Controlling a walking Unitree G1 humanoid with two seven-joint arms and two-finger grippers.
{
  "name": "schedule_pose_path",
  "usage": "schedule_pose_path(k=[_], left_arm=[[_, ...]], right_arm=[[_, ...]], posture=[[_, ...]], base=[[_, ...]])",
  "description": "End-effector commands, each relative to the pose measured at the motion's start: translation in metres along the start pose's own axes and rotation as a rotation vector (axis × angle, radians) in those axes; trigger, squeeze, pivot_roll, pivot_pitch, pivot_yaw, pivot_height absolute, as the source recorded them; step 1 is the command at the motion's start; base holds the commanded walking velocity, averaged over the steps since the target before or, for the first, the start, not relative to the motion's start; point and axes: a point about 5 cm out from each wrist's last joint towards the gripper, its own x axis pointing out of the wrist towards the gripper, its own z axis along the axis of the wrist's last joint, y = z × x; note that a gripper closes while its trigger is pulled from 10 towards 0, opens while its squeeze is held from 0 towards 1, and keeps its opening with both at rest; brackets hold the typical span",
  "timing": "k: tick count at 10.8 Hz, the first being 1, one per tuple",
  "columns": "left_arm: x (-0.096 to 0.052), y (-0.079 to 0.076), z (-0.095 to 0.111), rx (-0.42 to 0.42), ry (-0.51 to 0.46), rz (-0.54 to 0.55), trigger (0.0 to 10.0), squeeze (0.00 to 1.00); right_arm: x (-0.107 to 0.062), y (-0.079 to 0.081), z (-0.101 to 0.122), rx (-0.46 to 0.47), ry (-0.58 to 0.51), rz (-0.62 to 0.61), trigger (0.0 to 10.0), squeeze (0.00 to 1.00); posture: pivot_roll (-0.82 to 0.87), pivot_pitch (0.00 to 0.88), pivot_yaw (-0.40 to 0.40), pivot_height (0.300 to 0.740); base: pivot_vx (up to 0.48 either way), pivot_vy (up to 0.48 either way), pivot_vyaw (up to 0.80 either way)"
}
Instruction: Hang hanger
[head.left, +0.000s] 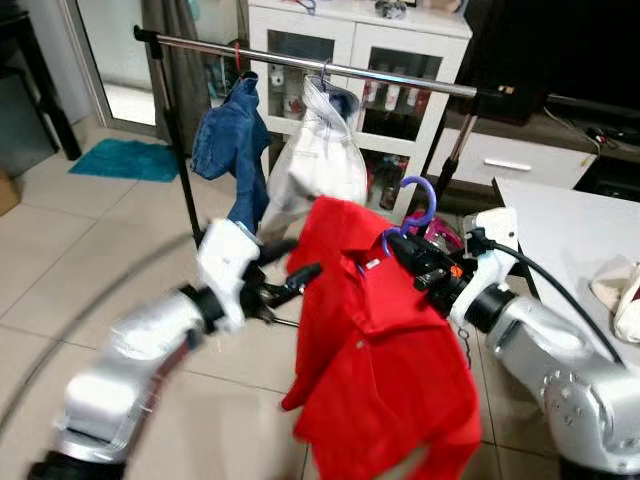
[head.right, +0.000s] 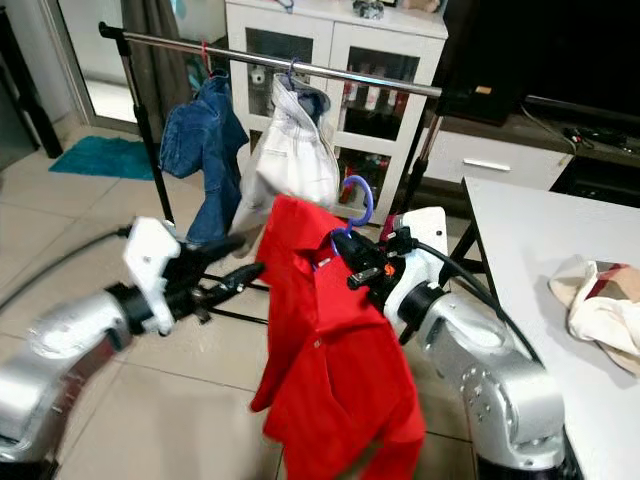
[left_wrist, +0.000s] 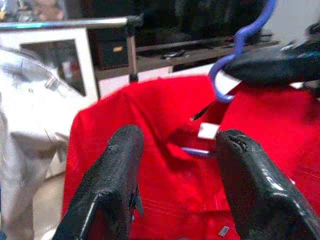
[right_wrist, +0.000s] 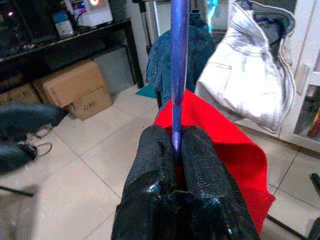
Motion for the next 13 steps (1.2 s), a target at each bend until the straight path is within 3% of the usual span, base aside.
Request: schedule_pose_path(k=[1,3,5,6,7,8,9,13], left_arm=[[-0.004,0.006,0.017,0.036,-0.043,-0.052,10.0,1.00],[-0.019,0.037,0.050,0.152,0.004,-0.201,10.0,1.00],[-0.030,0.062,0.061,0.241,0.111,-0.316,10.0,1.00],[-0.033,0.069,0.064,0.236,0.129,-0.382,10.0,0.95],[-0.035,0.070,0.063,0.238,0.170,-0.465,10.0,0.75],[-0.029,0.077,0.059,0.290,0.202,-0.498,10.0,0.10],[-0.026,0.080,0.060,0.297,0.192,-0.502,10.0,0.00],[-0.011,0.083,0.044,0.314,0.261,-0.614,10.0,0.00]], right_arm=[[0.001,0.001,0.011,-0.043,-0.042,0.046,0.0,0.00],[-0.001,-0.004,0.019,-0.158,0.014,0.165,0.0,0.00],[-0.005,-0.002,0.033,-0.266,0.036,0.302,0.0,0.00],[-0.008,0.001,0.038,-0.303,0.047,0.359,0.0,0.00],[-0.009,0.002,0.041,-0.330,0.053,0.392,0.0,0.00],[-0.011,0.008,0.043,-0.365,0.066,0.454,0.0,0.00],[-0.012,0.011,0.043,-0.374,0.073,0.481,0.0,0.00],[-0.013,0.028,0.044,-0.402,0.087,0.620,0.0,0.00]], posture=[[0.06,0.000,-0.102,0.740],[0.08,0.000,-0.110,0.740],[0.08,0.000,-0.107,0.740],[0.08,0.000,-0.105,0.740],[0.08,0.000,-0.099,0.740],[0.08,0.000,-0.099,0.740],[0.08,0.000,-0.093,0.740],[0.07,0.000,-0.092,0.740]], base=[[0.000,0.000,0.00],[0.000,0.000,0.00],[0.000,0.000,0.00],[0.000,0.000,0.00],[0.000,0.000,0.00],[0.000,0.000,0.00],[0.000,0.000,0.00],[0.000,0.000,0.00]])
